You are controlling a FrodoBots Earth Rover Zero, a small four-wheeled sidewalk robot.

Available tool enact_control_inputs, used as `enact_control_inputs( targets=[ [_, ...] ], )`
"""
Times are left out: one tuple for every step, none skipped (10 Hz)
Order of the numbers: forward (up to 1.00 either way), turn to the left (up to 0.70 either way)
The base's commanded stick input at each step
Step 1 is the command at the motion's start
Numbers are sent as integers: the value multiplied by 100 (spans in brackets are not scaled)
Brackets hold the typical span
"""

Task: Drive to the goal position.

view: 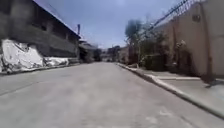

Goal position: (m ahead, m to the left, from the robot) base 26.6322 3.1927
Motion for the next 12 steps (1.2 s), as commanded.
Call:
enact_control_inputs(
  targets=[
    [100,3],
    [100,3],
    [100,3],
    [100,3],
    [100,3],
    [100,3],
    [100,3],
    [100,43],
    [100,43],
    [100,22],
    [100,3],
    [100,3]
  ],
)
